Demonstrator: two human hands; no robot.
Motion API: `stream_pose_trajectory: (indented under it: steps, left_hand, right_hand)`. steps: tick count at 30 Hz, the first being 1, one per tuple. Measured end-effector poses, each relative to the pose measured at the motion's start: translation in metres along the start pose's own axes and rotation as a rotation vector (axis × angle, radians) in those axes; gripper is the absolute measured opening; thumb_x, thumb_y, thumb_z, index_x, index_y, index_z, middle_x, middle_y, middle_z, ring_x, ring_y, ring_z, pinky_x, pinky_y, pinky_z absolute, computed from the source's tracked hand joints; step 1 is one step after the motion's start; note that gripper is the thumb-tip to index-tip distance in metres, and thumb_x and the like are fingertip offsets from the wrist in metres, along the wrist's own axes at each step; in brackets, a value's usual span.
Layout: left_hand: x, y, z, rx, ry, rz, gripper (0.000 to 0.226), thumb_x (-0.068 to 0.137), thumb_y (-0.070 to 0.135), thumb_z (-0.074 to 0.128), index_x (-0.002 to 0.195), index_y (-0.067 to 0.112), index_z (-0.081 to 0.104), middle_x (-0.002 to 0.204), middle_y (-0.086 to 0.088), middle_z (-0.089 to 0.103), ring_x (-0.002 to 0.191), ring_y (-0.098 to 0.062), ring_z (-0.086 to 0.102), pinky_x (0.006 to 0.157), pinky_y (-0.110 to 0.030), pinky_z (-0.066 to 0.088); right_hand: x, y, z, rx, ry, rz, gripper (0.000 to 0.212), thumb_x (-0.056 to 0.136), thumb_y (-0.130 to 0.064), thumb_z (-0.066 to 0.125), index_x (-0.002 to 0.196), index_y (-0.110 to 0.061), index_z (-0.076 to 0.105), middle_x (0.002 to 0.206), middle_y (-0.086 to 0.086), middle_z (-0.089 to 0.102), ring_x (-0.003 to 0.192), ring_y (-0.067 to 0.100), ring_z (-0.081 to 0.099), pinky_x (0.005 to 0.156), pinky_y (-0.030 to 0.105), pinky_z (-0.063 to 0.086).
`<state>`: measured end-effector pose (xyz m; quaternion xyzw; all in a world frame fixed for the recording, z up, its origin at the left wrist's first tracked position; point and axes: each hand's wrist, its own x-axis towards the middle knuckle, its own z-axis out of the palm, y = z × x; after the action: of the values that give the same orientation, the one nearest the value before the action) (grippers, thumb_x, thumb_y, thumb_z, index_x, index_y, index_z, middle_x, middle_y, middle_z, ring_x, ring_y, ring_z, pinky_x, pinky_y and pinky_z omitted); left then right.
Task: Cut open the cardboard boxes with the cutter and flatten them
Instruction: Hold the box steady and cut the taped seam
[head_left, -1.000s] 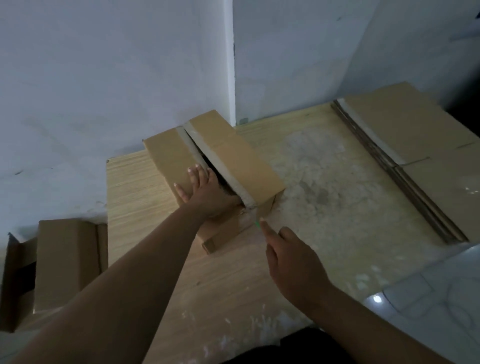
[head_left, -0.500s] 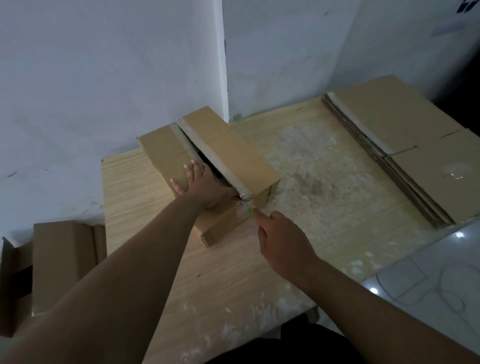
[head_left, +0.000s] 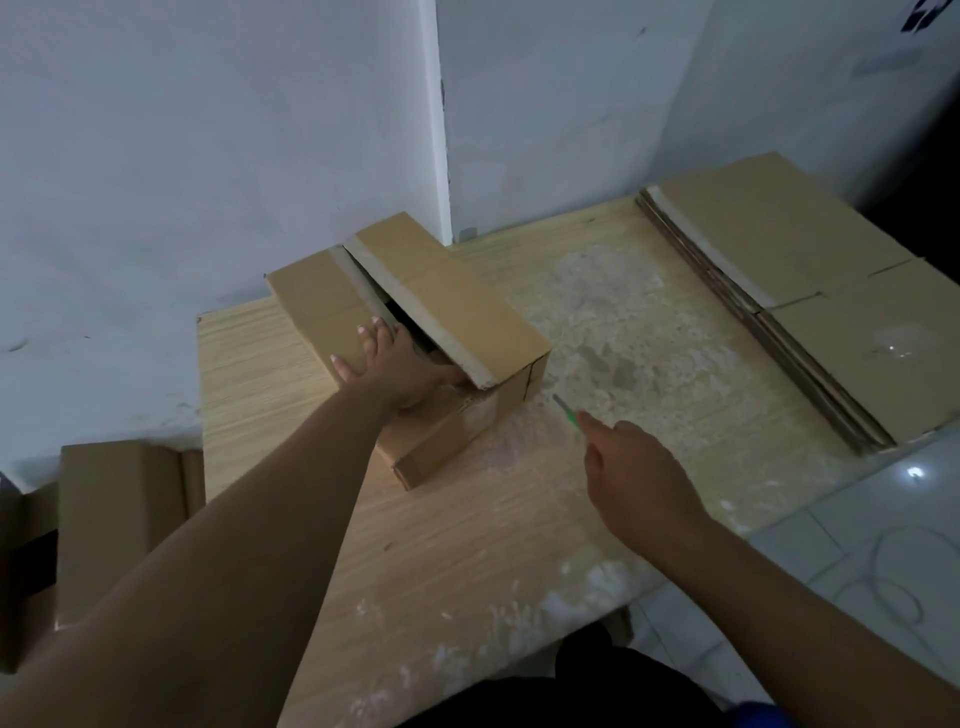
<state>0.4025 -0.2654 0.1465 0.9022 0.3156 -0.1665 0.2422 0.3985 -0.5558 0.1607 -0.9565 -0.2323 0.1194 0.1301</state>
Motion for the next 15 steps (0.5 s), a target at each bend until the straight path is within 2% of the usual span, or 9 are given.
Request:
stream_pose_trajectory:
  steps: [2,4,7,11,13,15]
  left_hand:
    - [-0.001,0.001,0.002,-0.012,0.021,0.002,0.123,0.081,0.075,0.064,0.165,0.020,-0.006,0.171,-0.006,-0.021,0.156,-0.028,-0.023,0.117,-0.072,-0.013]
    - [-0.004,0.000,0.003,-0.036,0.030,0.022,0.117,0.082,0.074,0.064,0.165,0.023,-0.001,0.171,-0.007,-0.020,0.156,-0.028,-0.023,0.116,-0.072,-0.015]
    - [-0.009,0.000,0.004,-0.100,0.047,0.082,0.088,0.090,0.065,0.058,0.162,0.031,0.021,0.172,-0.007,-0.017,0.156,-0.028,-0.024,0.114,-0.071,-0.020]
    - [-0.015,0.001,0.005,-0.152,0.078,0.089,0.064,0.097,0.062,0.045,0.155,0.037,0.035,0.173,-0.005,-0.011,0.158,-0.025,-0.018,0.115,-0.070,-0.020]
    - [-0.020,0.000,0.005,-0.197,0.082,0.113,0.058,0.096,0.064,0.042,0.148,0.038,0.046,0.174,-0.005,-0.005,0.158,-0.025,-0.015,0.116,-0.069,-0.019]
    - [-0.028,0.001,0.002,-0.324,0.082,0.108,0.053,0.099,0.064,0.039,0.141,0.037,0.057,0.174,-0.005,0.000,0.159,-0.025,-0.013,0.118,-0.066,-0.019]
  right_hand:
    - [0.001,0.004,-0.003,0.069,0.058,-0.002,0.048,0.106,-0.024,0.034,0.155,-0.026,0.035,0.092,0.000,0.047,0.076,0.017,0.050,0.066,0.031,0.043]
    - [0.008,-0.002,-0.006,0.167,0.112,-0.034,0.048,0.106,-0.024,0.035,0.154,-0.026,0.035,0.094,0.002,0.051,0.076,0.017,0.052,0.066,0.034,0.046]
    - [0.034,-0.020,-0.006,0.252,0.167,-0.094,0.046,0.107,-0.027,0.034,0.152,-0.021,0.037,0.109,0.009,0.059,0.092,0.025,0.059,0.078,0.041,0.052]
    - [0.083,-0.039,-0.003,0.276,0.037,-0.012,0.046,0.108,-0.028,0.034,0.150,-0.009,0.032,0.120,0.015,0.060,0.106,0.035,0.060,0.078,0.040,0.049]
    - [0.090,-0.042,0.003,0.231,-0.029,-0.013,0.044,0.108,-0.027,0.032,0.149,-0.011,0.032,0.112,0.015,0.061,0.097,0.033,0.061,0.070,0.037,0.045]
    - [0.086,-0.043,0.012,0.191,-0.066,0.001,0.048,0.109,-0.024,0.030,0.156,-0.015,0.023,0.103,0.018,0.064,0.082,0.029,0.058,0.063,0.034,0.041]
